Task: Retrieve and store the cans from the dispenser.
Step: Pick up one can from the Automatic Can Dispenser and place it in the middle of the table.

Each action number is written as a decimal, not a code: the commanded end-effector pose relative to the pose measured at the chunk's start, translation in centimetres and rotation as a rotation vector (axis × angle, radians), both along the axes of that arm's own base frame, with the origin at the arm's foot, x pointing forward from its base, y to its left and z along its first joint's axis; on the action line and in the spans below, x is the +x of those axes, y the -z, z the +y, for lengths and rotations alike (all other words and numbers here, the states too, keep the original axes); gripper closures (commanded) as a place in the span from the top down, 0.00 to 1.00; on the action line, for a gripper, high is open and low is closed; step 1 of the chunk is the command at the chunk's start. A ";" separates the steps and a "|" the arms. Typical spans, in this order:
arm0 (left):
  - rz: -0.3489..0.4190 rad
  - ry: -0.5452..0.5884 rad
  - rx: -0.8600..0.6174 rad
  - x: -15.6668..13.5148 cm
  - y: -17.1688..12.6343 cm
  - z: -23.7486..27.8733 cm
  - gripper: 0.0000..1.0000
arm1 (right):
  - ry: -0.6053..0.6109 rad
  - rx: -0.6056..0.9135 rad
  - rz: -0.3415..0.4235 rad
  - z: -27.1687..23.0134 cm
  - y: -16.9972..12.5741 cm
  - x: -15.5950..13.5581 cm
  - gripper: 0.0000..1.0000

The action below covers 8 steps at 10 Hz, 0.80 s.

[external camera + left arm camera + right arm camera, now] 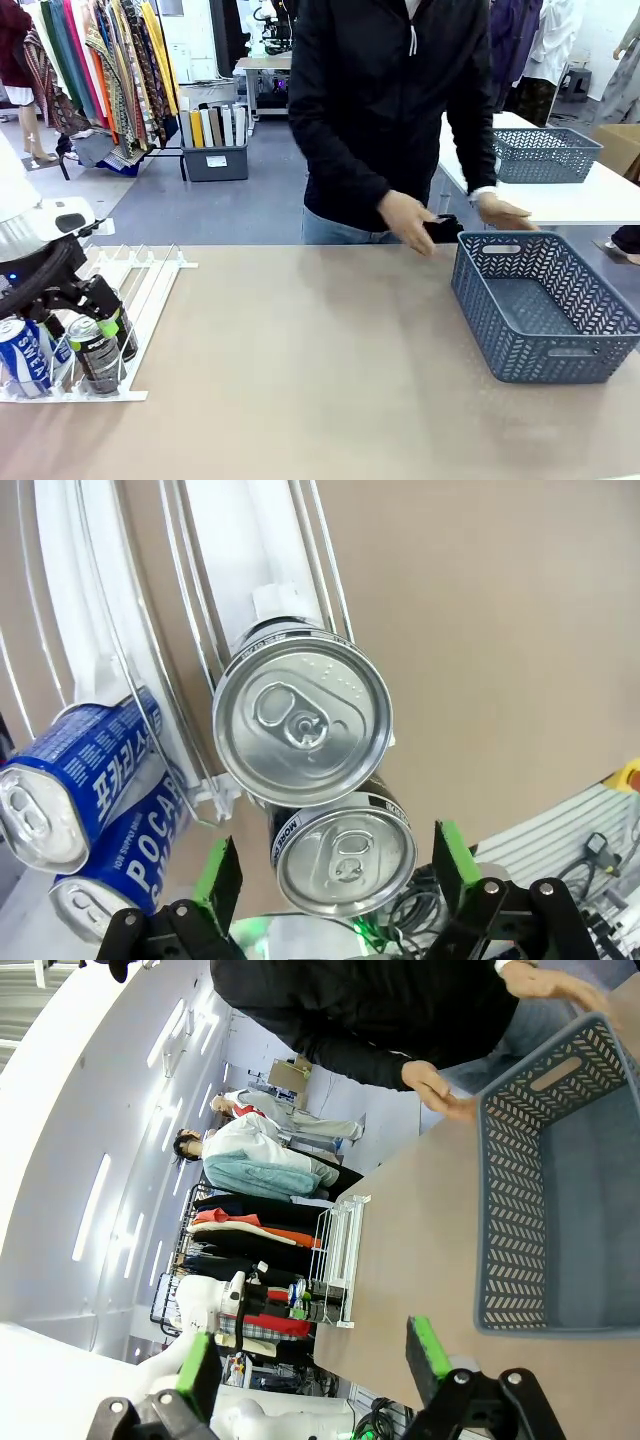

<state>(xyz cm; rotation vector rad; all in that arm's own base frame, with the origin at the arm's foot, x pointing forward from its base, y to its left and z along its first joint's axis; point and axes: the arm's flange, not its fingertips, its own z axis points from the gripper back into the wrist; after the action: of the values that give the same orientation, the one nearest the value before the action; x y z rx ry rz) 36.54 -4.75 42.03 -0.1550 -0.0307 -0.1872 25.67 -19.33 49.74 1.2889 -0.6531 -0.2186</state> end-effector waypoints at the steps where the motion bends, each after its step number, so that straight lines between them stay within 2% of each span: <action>1: -0.015 -0.013 0.053 -2.7 2.5 -0.8 1.00 | 0.005 0.008 -0.041 -0.1 -0.3 0.4 1.00; 8: -0.029 -0.027 0.121 -2.9 3.6 -1.7 1.00 | 0.005 0.008 -0.041 -0.1 -0.3 0.4 1.00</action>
<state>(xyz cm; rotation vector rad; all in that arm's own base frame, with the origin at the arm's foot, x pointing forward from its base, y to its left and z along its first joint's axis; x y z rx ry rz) 37.00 -6.40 41.06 -0.0636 -0.0306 -0.1835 25.66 -19.33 49.74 1.2891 -0.6531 -0.2184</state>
